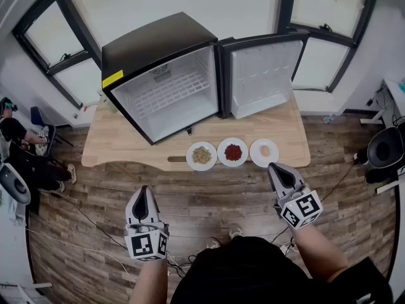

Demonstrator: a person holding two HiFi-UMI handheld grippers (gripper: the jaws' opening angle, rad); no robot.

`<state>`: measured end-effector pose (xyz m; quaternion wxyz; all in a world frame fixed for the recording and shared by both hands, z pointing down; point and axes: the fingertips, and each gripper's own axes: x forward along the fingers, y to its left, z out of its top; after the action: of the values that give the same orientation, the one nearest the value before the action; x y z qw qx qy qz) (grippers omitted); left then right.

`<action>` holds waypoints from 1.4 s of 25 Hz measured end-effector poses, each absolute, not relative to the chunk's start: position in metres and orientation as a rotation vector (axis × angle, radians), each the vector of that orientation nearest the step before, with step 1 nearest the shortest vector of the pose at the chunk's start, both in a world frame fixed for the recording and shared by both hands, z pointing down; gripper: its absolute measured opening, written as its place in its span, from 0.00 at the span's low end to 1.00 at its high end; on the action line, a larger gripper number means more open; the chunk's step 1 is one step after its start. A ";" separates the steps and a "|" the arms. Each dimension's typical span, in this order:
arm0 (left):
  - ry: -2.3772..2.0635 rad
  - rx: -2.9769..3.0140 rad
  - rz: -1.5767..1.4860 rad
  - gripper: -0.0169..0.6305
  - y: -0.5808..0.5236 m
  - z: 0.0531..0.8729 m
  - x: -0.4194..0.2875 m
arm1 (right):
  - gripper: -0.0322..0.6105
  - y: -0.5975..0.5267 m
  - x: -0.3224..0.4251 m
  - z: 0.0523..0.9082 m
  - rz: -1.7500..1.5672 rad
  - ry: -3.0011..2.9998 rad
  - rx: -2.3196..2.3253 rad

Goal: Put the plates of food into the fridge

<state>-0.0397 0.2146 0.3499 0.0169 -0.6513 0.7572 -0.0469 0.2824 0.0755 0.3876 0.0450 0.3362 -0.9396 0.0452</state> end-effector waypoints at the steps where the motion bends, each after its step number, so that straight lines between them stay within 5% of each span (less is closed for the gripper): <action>1: 2.354 -2.025 -0.150 0.03 0.214 0.350 -0.040 | 0.08 0.074 0.283 0.388 0.138 -2.870 1.028; 35: 2.210 -2.050 -0.152 0.03 0.093 0.329 -0.075 | 0.09 -0.023 0.287 0.413 0.208 -2.809 1.244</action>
<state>-0.0753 0.0932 0.3286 0.0615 -0.6779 0.7308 -0.0502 0.2868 -0.0226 0.4125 0.0310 0.4038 -0.9118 0.0676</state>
